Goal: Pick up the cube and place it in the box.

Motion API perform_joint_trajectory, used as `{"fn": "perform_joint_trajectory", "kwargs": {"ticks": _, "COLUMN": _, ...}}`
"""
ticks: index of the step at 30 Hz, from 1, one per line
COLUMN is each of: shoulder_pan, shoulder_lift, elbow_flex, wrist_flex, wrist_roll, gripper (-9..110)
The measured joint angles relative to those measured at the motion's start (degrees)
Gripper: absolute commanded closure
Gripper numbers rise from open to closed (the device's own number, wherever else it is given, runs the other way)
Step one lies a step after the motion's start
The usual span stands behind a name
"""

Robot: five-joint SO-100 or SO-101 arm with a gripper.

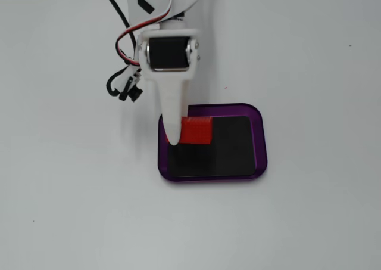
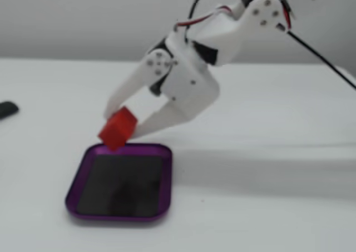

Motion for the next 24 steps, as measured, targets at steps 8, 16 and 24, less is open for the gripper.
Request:
{"fn": "perform_joint_trajectory", "kwargs": {"ticks": 8, "shoulder_pan": -2.6, "shoulder_lift": 3.3, "elbow_flex": 2.9, "wrist_flex": 3.2, "wrist_roll": 0.0, "gripper": 102}}
{"fn": "perform_joint_trajectory", "kwargs": {"ticks": 16, "shoulder_pan": -3.3, "shoulder_lift": 5.7, "elbow_flex": 5.8, "wrist_flex": 3.3, "wrist_roll": 0.0, "gripper": 84}}
{"fn": "perform_joint_trajectory", "kwargs": {"ticks": 24, "shoulder_pan": -2.7, "shoulder_lift": 10.5, "elbow_flex": 5.9, "wrist_flex": 3.5, "wrist_roll": 0.1, "gripper": 78}}
